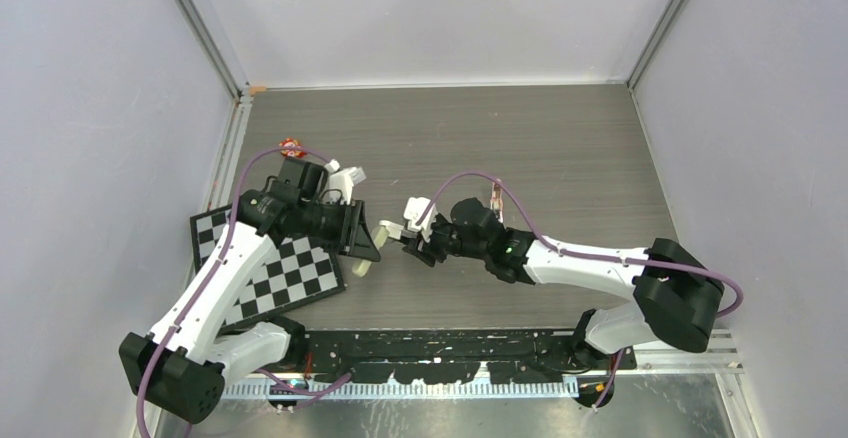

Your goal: Load the staples into the stapler

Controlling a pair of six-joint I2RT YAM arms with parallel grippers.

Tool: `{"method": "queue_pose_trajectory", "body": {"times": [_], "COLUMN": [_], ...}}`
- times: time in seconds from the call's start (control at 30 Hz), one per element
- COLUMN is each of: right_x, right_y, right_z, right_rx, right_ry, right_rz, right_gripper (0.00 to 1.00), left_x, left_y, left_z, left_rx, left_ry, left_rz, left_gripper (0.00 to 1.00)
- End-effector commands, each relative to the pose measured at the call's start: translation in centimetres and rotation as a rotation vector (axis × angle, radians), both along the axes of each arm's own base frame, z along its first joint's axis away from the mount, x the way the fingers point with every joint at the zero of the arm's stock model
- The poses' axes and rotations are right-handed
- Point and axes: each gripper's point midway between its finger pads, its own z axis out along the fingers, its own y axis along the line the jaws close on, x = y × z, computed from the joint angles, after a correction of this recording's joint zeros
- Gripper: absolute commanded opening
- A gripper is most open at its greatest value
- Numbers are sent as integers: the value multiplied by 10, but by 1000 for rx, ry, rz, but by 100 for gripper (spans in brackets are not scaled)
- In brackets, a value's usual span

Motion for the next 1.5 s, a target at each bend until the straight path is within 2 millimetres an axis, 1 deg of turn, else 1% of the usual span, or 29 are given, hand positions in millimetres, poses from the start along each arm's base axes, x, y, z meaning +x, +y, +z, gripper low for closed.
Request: {"method": "queue_pose_trajectory", "body": {"times": [0.0,0.03,0.07,0.2,0.27,0.37,0.47,0.53,0.57,0.6,0.63,0.67,0.77,0.83,0.93,0.97,1.07,1.17,1.27,1.37,1.47], "right_x": [6,4,1,-5,-5,-4,2,9,10,10,9,9,9,14,24,28,33,35,36,36,36], "right_y": [11,10,9,4,2,-1,-8,-12,-14,-13,-14,-11,-11,-11,-11,-11,-12,-12,-11,-11,-12], "right_z": [26,24,20,15,17,26,23,23,22,24,24,30,32,34,40,42,45,44,41,39,39], "right_rx": [84,89,91,116,165,262,266,272,266,272,278,300,318,346,403,416,433,437,431,430,437], "right_ry": [-44,-34,-19,49,100,233,369,458,505,555,606,650,754,776,784,778,765,759,758,758,754], "right_rz": [-4,-5,-6,-28,-81,-187,-327,-445,-492,-533,-571,-597,-678,-731,-790,-806,-830,-838,-840,-839,-838], "right_gripper": [37,30,25,13,8,6,5,5,4,4,4,5,5,4,4,4,4,4,4,4,4], "left_x": [0,4,6,23,34,52,70,80,85,88,87,86,83,82,78,75,76,75,76,78,80], "left_y": [-4,-4,-5,-5,-4,-3,1,6,10,10,5,-2,-13,-18,-30,-32,-34,-38,-47,-59,-69], "left_z": [19,21,22,25,27,34,41,44,44,47,51,55,58,53,47,41,35,29,24,21,14], "left_rx": [-39,-34,-30,-4,16,30,53,79,95,80,41,-11,-119,-160,-248,-263,-274,-270,-288,-309,-297], "left_ry": [-46,-55,-58,-81,-110,-164,-233,-276,-299,-318,-339,-362,-371,-342,-285,-268,-278,-285,-270,-261,-245], "left_rz": [-33,-29,-26,-2,19,53,102,153,185,202,191,179,187,209,213,216,239,240,231,214,199], "left_gripper": [0,0,2,22,33,53,67,71,71,72,72,72,72,73,77,78,84,87,87,87,86]}}
